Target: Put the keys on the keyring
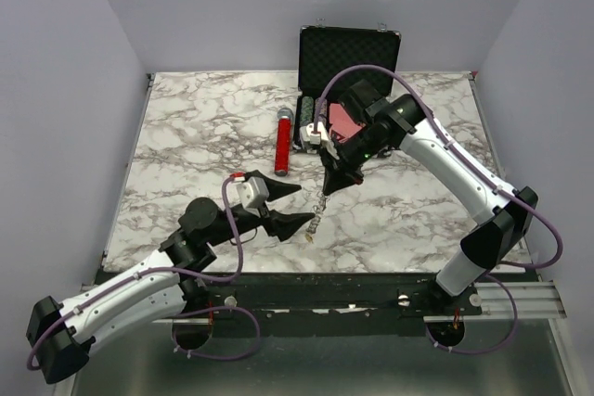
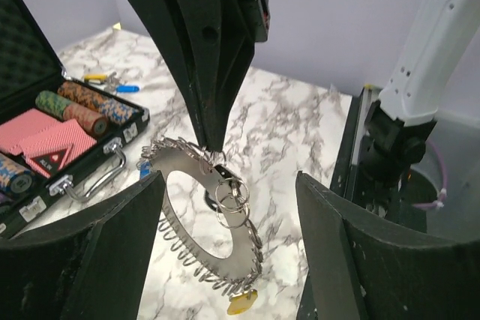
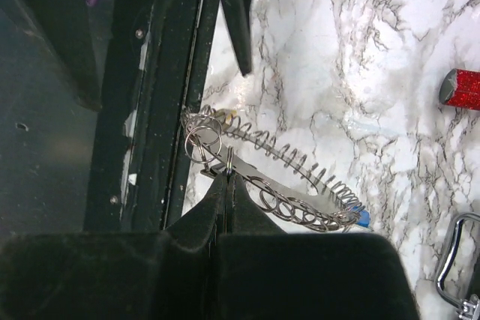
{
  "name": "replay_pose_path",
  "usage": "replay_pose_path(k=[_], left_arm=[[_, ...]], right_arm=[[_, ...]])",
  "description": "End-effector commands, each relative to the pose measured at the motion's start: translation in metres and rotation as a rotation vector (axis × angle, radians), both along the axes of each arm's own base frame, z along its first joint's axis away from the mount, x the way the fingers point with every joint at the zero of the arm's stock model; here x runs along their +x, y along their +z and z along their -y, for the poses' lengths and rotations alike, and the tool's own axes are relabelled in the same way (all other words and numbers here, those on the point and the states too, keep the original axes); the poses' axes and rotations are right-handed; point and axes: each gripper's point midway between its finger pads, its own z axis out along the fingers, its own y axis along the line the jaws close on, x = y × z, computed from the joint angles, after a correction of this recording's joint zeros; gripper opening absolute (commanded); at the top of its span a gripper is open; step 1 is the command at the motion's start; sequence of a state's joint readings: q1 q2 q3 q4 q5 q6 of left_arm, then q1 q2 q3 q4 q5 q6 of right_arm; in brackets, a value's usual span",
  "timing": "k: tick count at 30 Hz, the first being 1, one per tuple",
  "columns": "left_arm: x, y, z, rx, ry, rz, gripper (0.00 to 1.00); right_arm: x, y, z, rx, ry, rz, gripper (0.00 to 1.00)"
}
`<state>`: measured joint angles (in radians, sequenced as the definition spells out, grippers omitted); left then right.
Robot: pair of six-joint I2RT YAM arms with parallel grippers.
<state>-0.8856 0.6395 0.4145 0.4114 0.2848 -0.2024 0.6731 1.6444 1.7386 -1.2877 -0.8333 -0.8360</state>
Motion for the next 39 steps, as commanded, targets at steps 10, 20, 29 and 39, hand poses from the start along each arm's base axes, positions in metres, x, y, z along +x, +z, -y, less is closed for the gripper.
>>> replay_pose_path(k=[10,20,29,39], left_arm=[[0.013,-0.02,0.027,0.108,-0.072,0.008,0.86],[0.014,-0.013,0.031,0.032,-0.131,0.016,0.65],[0.01,-0.016,0.038,0.032,-0.215,-0.001,0.39],[0.011,-0.02,0.039,0.053,-0.233,-0.02,0.18]], right_arm=[[-0.02,-0.01,0.015,-0.118,0.083,0.033,0.0],[-0.027,-0.011,0.011,-0.099,0.109,0.016,0.0],[-0.031,-0.008,0.011,-0.087,0.115,0.01,0.0],[-0.033,-0.006,0.01,-0.079,0.117,0.01,0.0]])
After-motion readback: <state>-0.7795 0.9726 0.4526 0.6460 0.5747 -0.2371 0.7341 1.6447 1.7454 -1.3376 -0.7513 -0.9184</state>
